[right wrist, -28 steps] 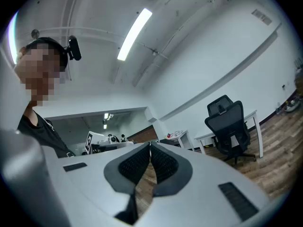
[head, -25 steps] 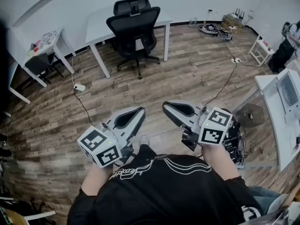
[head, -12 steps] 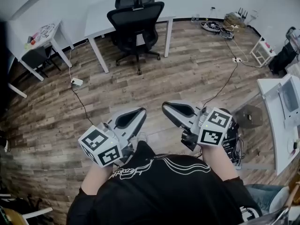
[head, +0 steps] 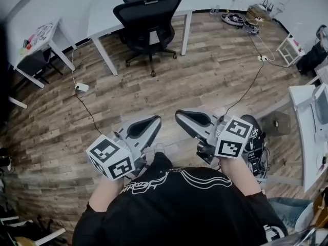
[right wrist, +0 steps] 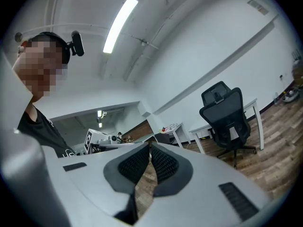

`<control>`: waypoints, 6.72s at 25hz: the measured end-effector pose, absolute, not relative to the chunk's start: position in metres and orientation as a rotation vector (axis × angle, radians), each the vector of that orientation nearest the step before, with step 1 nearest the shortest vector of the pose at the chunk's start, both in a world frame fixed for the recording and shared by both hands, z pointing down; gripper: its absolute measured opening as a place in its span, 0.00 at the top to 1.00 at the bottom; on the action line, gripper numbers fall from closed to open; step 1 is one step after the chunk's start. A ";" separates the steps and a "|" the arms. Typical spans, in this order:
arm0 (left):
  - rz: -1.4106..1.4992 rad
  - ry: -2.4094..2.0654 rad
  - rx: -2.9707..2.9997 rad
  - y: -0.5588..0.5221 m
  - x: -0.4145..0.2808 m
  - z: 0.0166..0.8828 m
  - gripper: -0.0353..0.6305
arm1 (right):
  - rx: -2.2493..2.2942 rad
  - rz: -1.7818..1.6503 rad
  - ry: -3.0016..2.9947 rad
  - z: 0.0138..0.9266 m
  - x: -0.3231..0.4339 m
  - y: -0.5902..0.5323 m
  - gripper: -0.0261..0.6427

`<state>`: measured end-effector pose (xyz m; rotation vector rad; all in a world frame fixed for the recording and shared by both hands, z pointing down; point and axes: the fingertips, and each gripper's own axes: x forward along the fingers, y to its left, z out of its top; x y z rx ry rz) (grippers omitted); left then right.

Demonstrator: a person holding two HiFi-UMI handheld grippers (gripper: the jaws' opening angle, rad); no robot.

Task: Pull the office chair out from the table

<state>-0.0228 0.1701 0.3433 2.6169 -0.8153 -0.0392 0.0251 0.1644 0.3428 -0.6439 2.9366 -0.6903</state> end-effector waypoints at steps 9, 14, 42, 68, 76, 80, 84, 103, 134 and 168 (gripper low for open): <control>-0.012 -0.749 2.609 0.065 -0.064 0.350 0.94 | -0.698 -0.628 2.944 0.342 -0.018 0.063 0.90; -0.037 -0.753 2.609 0.020 -0.093 0.355 0.94 | -0.768 -0.524 3.002 0.343 -0.041 0.020 0.90; -0.027 -0.879 2.620 -0.175 -0.025 0.335 0.94 | -0.707 -0.379 3.070 0.324 0.034 -0.182 0.90; 0.265 -1.412 2.551 -0.392 -0.052 0.371 0.93 | -0.788 -0.256 3.245 0.356 0.091 -0.403 0.90; 0.447 -1.600 2.572 -0.483 -0.119 0.371 0.79 | -1.045 -0.094 3.254 0.349 0.080 -0.504 0.89; 0.521 -1.669 2.534 -0.522 -0.155 0.379 0.74 | -1.180 0.070 3.313 0.359 0.082 -0.548 0.81; 0.709 -1.758 2.536 -0.552 -0.184 0.386 0.64 | -1.205 0.156 3.363 0.367 0.081 -0.582 0.63; 1.423 -1.639 2.619 -0.605 -0.227 0.443 0.62 | -1.677 1.498 3.578 0.440 0.119 -0.705 0.55; 1.728 -1.426 2.668 -0.619 -0.218 0.463 0.62 | -1.584 1.837 3.644 0.463 0.120 -0.743 0.63; 1.735 -1.432 2.574 -0.502 -0.207 0.470 0.62 | -1.687 1.778 3.585 0.463 0.136 -0.614 0.63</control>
